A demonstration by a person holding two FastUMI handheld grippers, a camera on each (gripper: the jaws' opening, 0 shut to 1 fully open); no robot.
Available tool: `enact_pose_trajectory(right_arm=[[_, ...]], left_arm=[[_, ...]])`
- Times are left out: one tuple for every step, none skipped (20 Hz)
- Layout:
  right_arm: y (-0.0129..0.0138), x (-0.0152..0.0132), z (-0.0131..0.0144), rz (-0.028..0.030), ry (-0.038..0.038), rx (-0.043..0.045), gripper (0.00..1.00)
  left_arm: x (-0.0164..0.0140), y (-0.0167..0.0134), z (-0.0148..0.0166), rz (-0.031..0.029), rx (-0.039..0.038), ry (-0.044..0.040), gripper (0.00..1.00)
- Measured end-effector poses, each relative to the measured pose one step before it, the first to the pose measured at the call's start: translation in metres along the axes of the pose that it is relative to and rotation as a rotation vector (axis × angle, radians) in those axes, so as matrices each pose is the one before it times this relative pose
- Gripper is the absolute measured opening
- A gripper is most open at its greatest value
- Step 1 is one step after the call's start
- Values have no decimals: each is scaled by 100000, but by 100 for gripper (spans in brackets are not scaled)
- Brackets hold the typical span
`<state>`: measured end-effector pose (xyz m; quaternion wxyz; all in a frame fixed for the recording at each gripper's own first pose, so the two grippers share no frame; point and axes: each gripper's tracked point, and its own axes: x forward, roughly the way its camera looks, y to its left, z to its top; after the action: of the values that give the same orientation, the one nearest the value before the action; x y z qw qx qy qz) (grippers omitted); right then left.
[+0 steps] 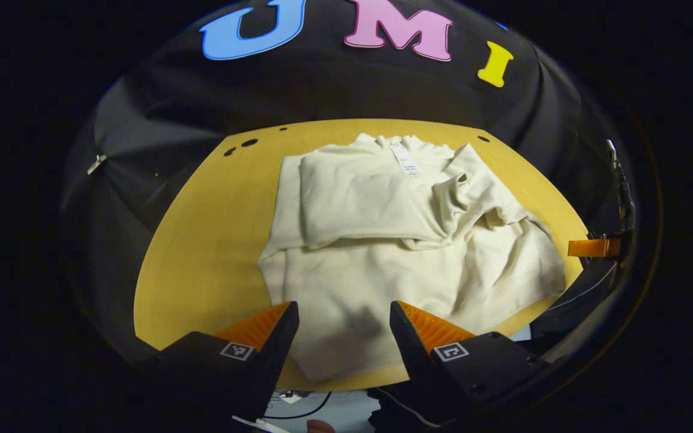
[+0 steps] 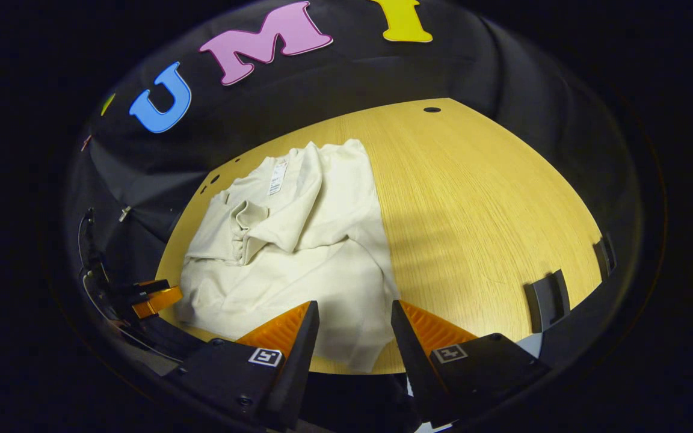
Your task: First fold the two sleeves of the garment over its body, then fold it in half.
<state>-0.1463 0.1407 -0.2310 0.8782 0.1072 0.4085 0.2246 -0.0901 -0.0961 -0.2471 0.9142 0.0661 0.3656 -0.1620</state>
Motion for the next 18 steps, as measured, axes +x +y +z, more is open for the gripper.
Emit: enact_pose_trajectory(right_arm=[[-154, 69, -411, -291, 950, -696, 75], [7, 101, -436, -30, 1103, -334, 75], [-137, 149, -398, -534, 915, 102, 75], [-239, 158, -392, -567, 858, 628, 75], [-170, 153, -305, -322, 829, 915, 75], [-143, 180, -368, -568, 919, 731, 75], [-125, 287, -235, -429, 962, 384, 75], [71, 254, -215, -48, 696, 50, 75], [84, 303, -193, 13, 1006, -638, 75], [181, 338, -317, 217, 1159, -980, 75], [152, 306, -187, -249, 1086, -1250, 75], [-20, 268, -178, -929, 825, -1412, 75], [-128, 271, -60, -1250, 571, -1220, 75], [-37, 264, -166, -1217, 741, -908, 75], [-41, 249, -108, -1007, 933, -729, 75], [40, 94, 67, -1222, -120, -1326, 75], [21, 275, -63, -1311, 1376, -2556, 75], [74, -43, -152, -1360, 713, -3110, 75]], left_arm=[[-71, 424, -402, 438, -827, 565, 93], [-98, 146, -385, 431, -428, 436, 93], [-56, 198, -286, 440, -108, 509, 93], [-19, 111, -361, 425, -93, 489, 93], [-10, 144, -243, 298, -14, 524, 93], [99, 215, -352, 604, -34, 542, 93], [159, 160, -308, 381, -256, 1098, 93], [274, 93, -427, 145, -404, 1537, 93], [368, 111, -384, 466, -425, 1517, 93], [280, 129, -468, 114, -726, 1771, 93], [282, -3, -325, -365, -994, 1601, 93], [243, 21, -307, -61, -447, 1375, 93], [267, 74, -195, 250, 513, 1206, 93], [302, 79, -61, 315, 747, 408, 94], [147, -104, 0, -513, 504, 807, 95], [175, -172, 108, -311, 231, -170, 95], [264, -74, -233, -905, 183, 1576, 95], [58, -334, -113, -762, -1226, 566, 97]])
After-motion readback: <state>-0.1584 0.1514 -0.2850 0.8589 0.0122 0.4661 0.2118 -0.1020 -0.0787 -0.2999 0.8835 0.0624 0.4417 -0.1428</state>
